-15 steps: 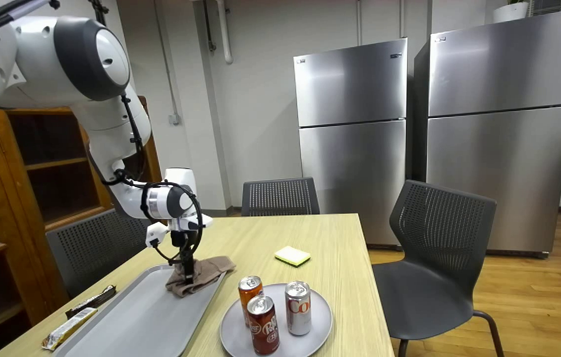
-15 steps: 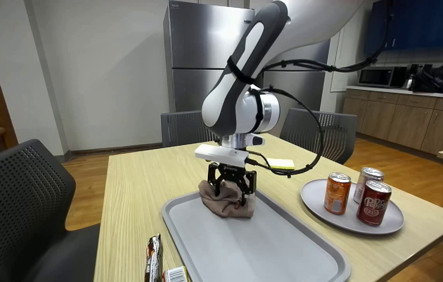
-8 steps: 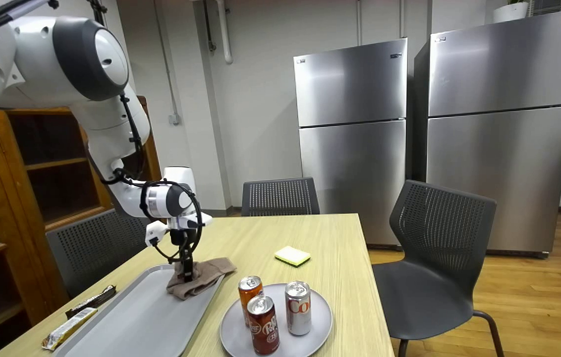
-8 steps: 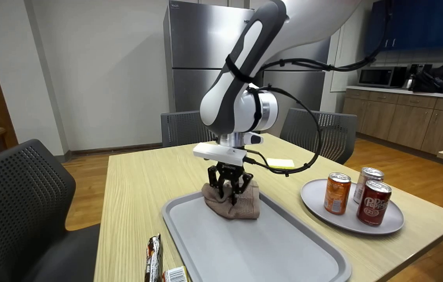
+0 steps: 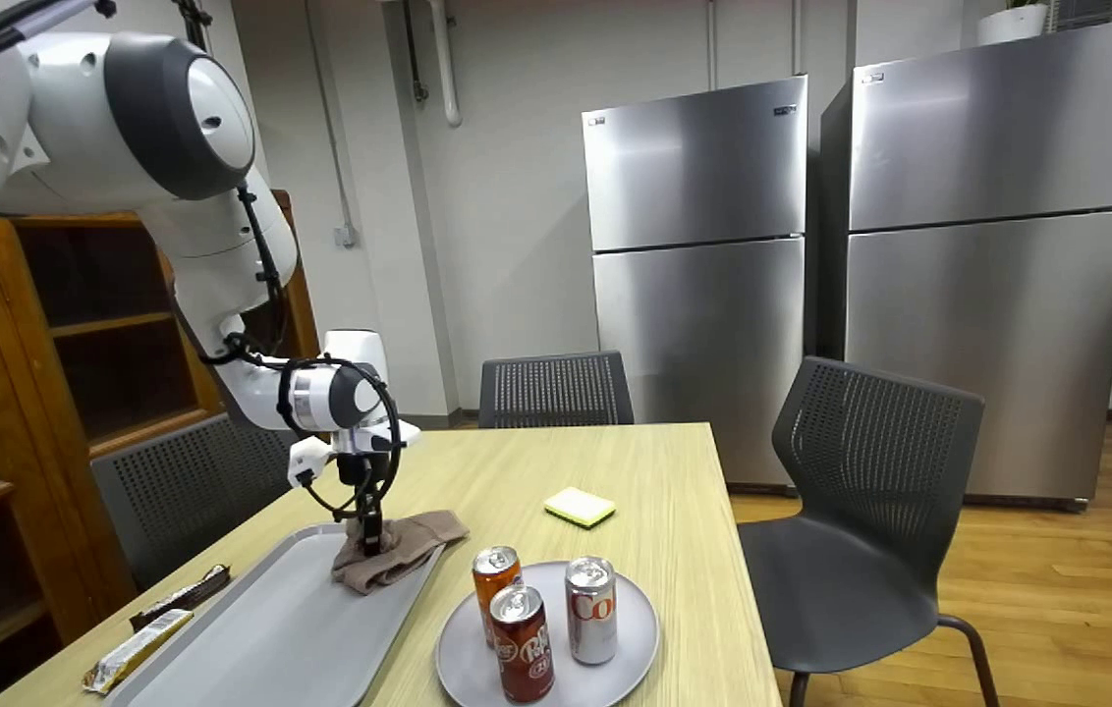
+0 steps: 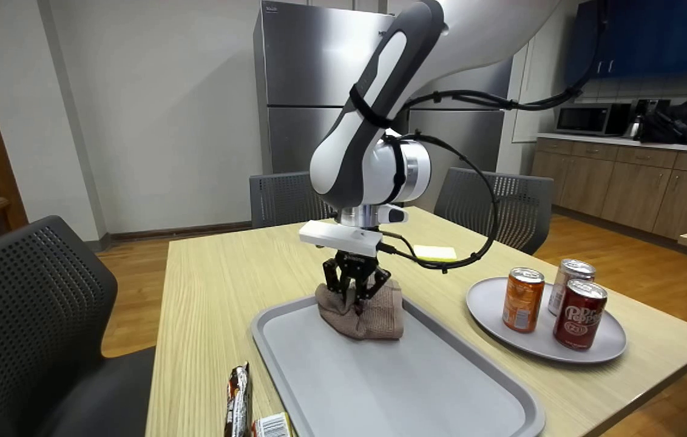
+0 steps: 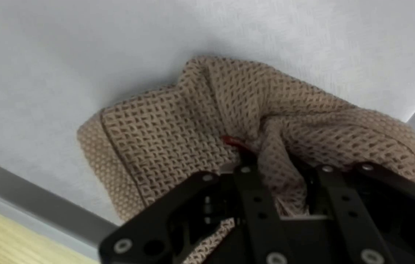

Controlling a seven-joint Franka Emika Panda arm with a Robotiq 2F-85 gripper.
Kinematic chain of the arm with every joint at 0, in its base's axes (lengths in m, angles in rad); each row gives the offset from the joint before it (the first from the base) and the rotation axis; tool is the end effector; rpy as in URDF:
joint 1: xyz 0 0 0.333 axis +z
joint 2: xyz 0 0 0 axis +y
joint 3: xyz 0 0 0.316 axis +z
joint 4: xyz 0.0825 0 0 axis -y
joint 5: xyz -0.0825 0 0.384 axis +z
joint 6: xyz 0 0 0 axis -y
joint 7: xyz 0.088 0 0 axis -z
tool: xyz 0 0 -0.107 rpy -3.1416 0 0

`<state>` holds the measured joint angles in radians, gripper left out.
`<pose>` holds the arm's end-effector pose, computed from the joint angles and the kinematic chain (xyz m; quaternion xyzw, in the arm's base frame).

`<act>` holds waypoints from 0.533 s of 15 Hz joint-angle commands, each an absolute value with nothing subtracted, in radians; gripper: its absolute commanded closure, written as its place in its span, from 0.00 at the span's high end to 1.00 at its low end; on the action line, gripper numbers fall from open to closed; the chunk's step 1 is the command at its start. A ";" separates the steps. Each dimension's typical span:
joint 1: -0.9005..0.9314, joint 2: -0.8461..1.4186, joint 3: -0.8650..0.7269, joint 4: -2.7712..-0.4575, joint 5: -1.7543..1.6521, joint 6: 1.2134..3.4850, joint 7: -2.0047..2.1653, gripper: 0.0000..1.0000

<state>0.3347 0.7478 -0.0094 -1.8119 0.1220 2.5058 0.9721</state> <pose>0.6042 0.2031 0.1215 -0.9307 0.3634 0.0404 0.0090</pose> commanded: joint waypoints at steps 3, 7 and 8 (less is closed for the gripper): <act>0.346 0.696 -0.018 -1.841 0.102 2.459 0.993 0.04; 0.347 0.649 -0.017 -1.860 0.092 2.452 0.990 0.04; 0.347 0.632 -0.018 -1.867 0.090 2.455 0.994 0.04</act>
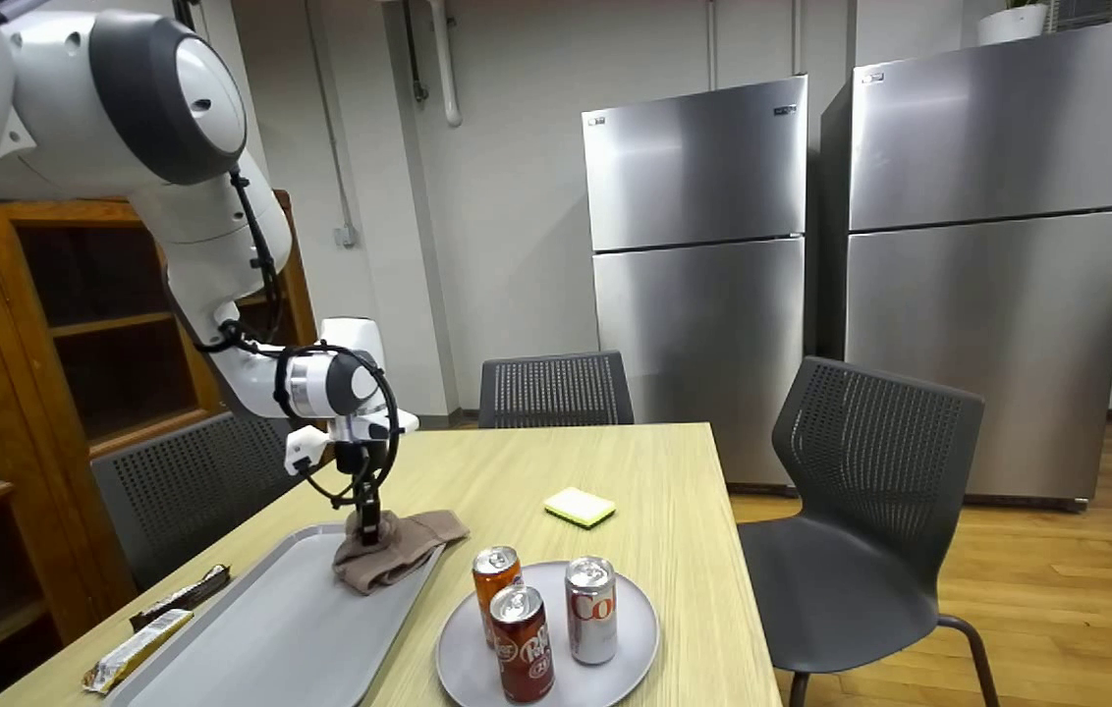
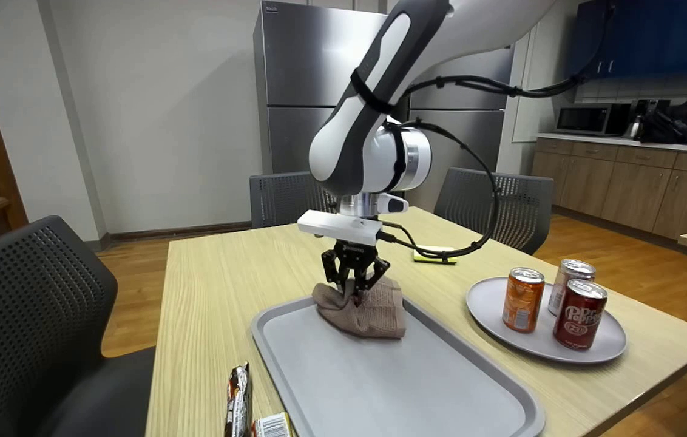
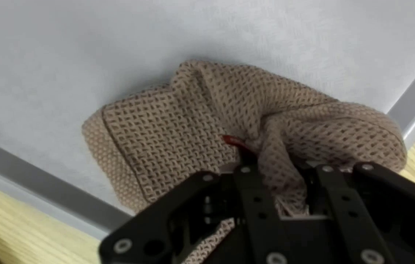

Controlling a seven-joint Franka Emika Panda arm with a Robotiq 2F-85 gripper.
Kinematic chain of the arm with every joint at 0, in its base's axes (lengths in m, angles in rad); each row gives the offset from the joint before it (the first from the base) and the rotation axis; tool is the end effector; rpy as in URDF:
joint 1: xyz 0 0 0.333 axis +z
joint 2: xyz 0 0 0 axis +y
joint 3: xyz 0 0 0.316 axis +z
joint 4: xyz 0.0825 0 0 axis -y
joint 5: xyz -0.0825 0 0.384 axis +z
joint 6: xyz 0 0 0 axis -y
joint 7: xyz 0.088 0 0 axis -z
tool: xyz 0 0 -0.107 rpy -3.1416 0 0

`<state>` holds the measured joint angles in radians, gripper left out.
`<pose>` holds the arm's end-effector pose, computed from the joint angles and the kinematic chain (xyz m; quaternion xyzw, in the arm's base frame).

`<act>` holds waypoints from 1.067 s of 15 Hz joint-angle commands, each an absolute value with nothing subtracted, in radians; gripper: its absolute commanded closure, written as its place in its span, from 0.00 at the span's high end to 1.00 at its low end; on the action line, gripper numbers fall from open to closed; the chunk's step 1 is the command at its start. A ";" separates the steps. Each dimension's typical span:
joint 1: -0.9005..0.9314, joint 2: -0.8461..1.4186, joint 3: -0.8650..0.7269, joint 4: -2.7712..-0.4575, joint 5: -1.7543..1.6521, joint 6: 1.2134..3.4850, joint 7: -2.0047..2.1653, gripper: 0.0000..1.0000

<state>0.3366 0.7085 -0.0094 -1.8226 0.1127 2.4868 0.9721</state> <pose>0.6053 0.2052 0.1411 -0.9328 0.3584 0.0358 0.0108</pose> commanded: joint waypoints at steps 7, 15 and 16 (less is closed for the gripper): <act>0.336 0.557 -0.022 -1.854 0.090 2.461 1.006 0.04; 0.336 0.511 -0.071 -1.843 0.045 2.473 1.082 0.04; 0.334 0.511 -0.077 -1.840 0.036 2.472 1.094 0.04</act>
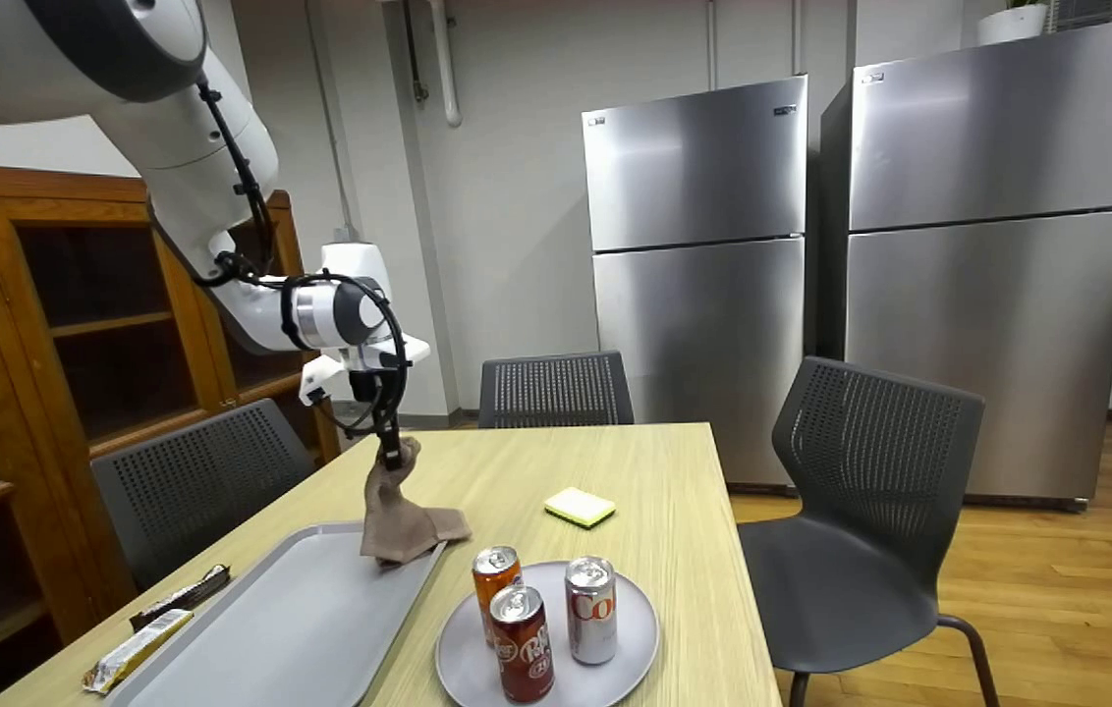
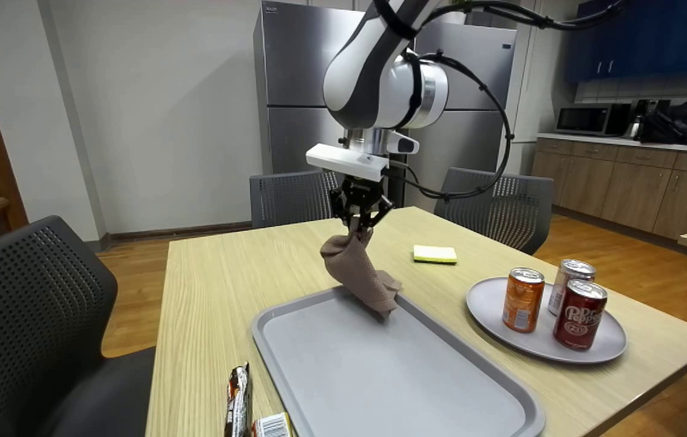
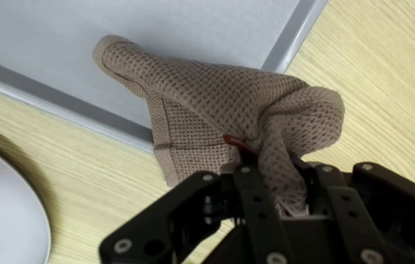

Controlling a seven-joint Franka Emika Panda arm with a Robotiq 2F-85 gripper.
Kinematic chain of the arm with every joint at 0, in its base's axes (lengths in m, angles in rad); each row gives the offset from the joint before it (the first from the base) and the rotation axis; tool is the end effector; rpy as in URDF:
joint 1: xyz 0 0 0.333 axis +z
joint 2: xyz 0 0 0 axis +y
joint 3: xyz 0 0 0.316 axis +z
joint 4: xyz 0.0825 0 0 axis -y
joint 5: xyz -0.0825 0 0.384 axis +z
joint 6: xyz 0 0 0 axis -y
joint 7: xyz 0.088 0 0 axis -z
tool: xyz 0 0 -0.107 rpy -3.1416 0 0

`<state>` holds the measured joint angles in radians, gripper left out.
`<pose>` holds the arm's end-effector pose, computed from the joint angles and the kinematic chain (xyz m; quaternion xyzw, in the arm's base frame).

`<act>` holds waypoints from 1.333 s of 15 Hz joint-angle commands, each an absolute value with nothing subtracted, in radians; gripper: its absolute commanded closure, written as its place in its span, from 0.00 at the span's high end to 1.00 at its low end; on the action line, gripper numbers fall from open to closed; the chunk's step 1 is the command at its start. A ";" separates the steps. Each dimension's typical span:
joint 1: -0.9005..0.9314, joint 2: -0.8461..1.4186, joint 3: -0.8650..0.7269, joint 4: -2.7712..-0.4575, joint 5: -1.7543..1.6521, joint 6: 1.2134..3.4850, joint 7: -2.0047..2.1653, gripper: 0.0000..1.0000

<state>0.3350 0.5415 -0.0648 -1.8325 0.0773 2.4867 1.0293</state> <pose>0.6345 0.1787 0.2465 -0.9182 0.3918 -0.0402 0.0416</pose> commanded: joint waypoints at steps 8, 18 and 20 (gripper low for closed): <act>0.310 0.521 -0.128 -1.815 -0.033 2.455 1.190 0.04; 0.267 0.532 -0.173 -1.774 -0.088 2.408 1.237 0.04; 0.253 0.530 -0.178 -1.770 -0.086 2.397 1.237 0.04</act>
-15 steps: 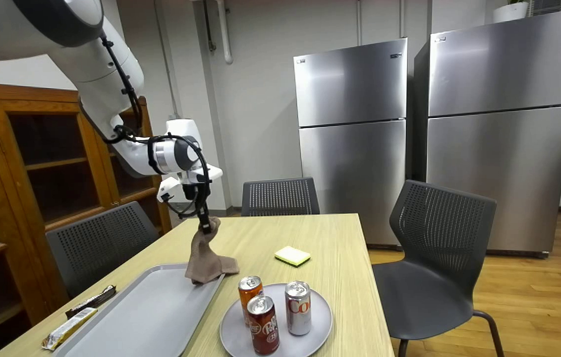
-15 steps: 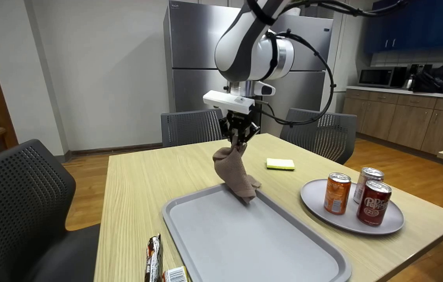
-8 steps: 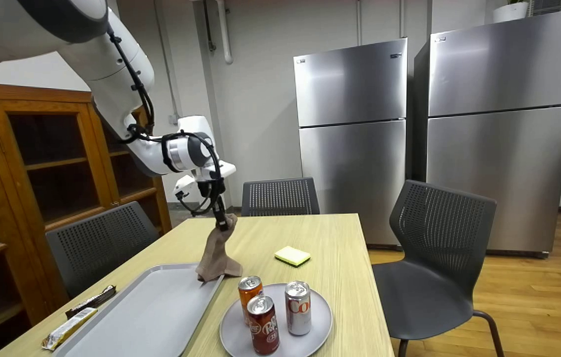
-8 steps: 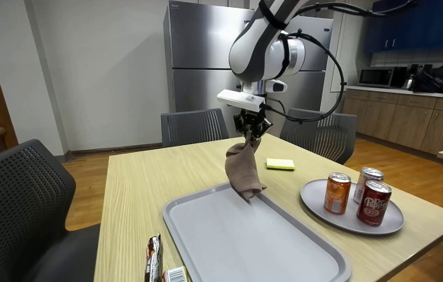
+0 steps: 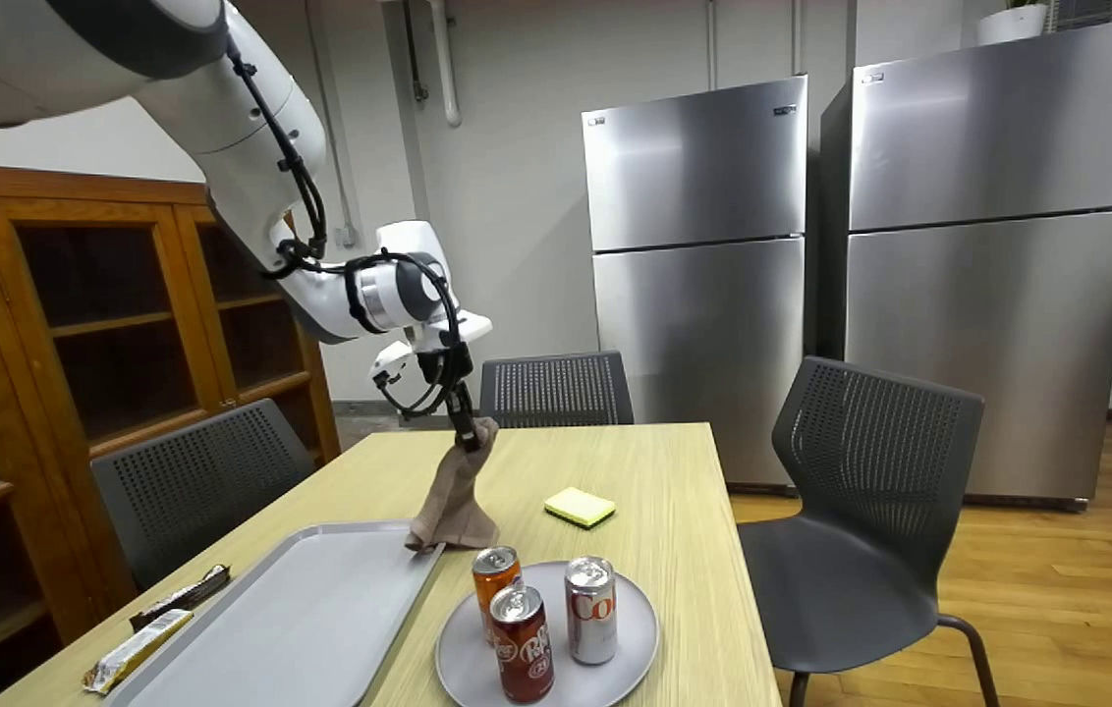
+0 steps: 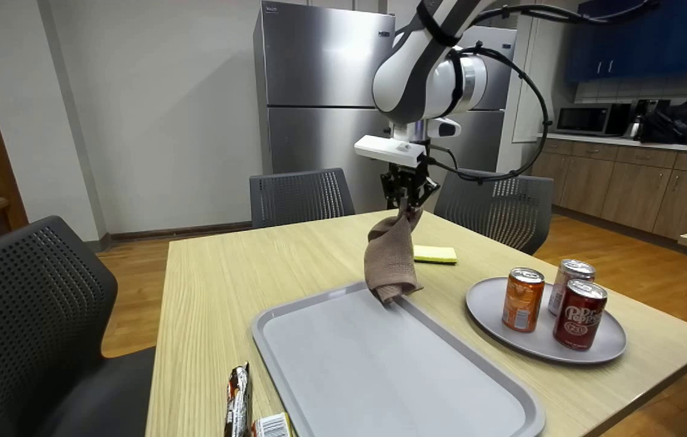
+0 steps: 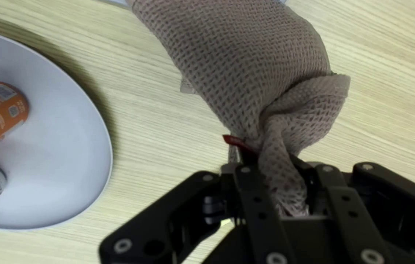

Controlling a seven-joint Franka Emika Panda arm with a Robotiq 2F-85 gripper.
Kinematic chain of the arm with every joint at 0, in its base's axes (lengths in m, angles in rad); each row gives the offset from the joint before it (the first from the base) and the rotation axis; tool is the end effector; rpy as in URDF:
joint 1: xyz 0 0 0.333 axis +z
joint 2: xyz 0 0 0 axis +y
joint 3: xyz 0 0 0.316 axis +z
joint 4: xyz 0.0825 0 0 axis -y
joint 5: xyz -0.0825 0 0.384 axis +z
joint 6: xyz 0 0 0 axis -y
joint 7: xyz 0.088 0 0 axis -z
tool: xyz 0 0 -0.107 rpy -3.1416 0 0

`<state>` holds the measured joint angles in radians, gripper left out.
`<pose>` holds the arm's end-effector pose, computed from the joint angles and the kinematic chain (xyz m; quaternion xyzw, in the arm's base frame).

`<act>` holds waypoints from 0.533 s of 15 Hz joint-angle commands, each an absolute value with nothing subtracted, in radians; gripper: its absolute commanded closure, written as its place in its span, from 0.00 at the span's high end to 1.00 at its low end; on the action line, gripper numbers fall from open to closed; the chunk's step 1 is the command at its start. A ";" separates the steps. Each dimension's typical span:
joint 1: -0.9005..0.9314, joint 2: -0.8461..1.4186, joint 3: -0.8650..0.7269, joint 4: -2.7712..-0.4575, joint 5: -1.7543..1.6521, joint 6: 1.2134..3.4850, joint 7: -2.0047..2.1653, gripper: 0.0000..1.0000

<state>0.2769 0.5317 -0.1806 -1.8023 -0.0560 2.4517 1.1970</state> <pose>0.6622 0.0743 0.2668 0.8670 -0.4904 0.0881 0.0135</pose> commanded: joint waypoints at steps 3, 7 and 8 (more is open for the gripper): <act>0.236 0.526 -0.186 -1.757 -0.092 2.373 1.237 0.04; 0.214 0.528 -0.193 -1.727 -0.100 2.350 1.237 0.04; 0.210 0.530 -0.194 -1.719 -0.102 2.342 1.239 0.04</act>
